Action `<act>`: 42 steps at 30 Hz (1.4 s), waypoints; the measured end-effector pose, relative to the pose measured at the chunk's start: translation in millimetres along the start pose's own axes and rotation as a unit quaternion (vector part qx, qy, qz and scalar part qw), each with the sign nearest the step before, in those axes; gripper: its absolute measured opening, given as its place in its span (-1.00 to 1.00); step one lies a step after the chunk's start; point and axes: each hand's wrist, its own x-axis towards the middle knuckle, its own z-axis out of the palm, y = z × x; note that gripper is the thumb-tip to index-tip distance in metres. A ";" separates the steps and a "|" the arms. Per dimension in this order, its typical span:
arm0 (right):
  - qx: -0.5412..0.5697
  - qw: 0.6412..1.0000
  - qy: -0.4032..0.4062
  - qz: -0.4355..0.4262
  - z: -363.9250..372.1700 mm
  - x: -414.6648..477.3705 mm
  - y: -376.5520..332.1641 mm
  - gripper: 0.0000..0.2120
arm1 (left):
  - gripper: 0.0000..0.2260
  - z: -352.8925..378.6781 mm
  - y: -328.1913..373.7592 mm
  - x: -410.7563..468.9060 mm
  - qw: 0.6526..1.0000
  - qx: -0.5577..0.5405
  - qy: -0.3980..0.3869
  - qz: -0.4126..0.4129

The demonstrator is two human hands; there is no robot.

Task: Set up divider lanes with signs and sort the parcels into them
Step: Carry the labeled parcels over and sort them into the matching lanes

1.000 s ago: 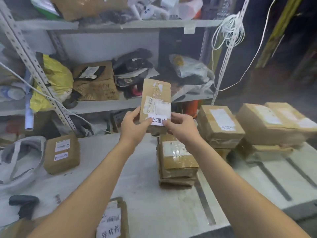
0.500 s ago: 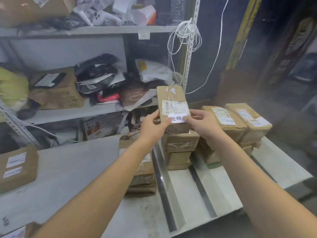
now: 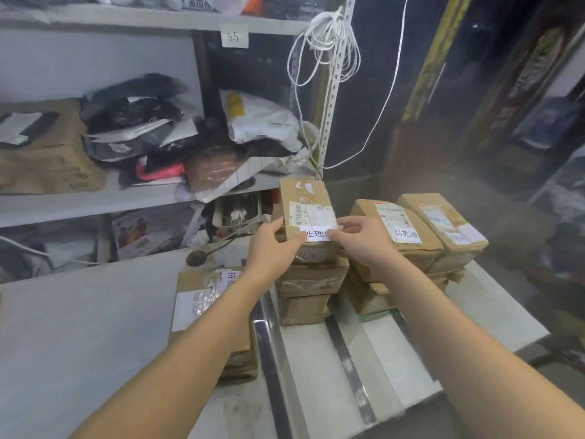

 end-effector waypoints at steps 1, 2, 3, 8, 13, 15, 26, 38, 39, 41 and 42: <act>-0.003 1.000 -0.001 0.000 0.0 -0.3 2.0 -0.61 | -0.50 1.4 -1.5 -1.4 1.000 0.008 0.001 -0.003; -0.008 1.000 -0.001 -0.001 -0.9 0.0 4.5 -0.60 | -0.46 3.0 -3.8 -2.0 1.000 0.015 0.000 -0.005; -0.010 1.000 -0.002 -0.004 -2.5 -0.2 5.9 -0.58 | -0.43 4.4 -4.2 -3.5 1.000 0.022 -0.003 -0.003; -0.058 0.997 -0.009 -0.056 -16.2 -6.3 7.0 -0.44 | -0.35 5.0 5.5 -18.0 0.998 0.063 0.011 -0.026; -0.123 0.982 -0.001 -0.145 -25.1 -21.4 6.5 -0.45 | -0.31 -0.1 16.7 -48.8 0.992 0.094 0.059 -0.053; -0.143 0.973 0.000 -0.181 -24.9 -28.1 6.4 -0.45 | -0.30 -3.5 18.0 -64.1 0.989 0.109 0.080 -0.061; -0.197 0.912 -0.048 -0.357 22.4 -88.2 -23.5 -0.52 | -0.38 -88.3 16.1 -175.3 0.905 0.367 0.193 -0.096; -0.364 0.837 -0.151 -0.380 168.9 -171.0 -82.4 -0.45 | -0.39 -282.8 -27.8 -278.0 0.792 0.546 0.227 -0.152; -0.373 0.833 -0.156 -0.377 184.8 -179.1 -84.9 -0.46 | -0.41 -300.1 -35.1 -286.0 0.787 0.555 0.225 -0.150; -0.385 0.829 -0.157 -0.375 216.1 -196.8 -90.7 -0.47 | -0.44 -334.3 -51.0 -299.8 0.778 0.569 0.221 -0.147; -0.386 0.828 -0.156 -0.375 231.2 -206.2 -93.9 -0.47 | -0.45 -351.0 -58.3 -305.2 0.774 0.576 0.216 -0.149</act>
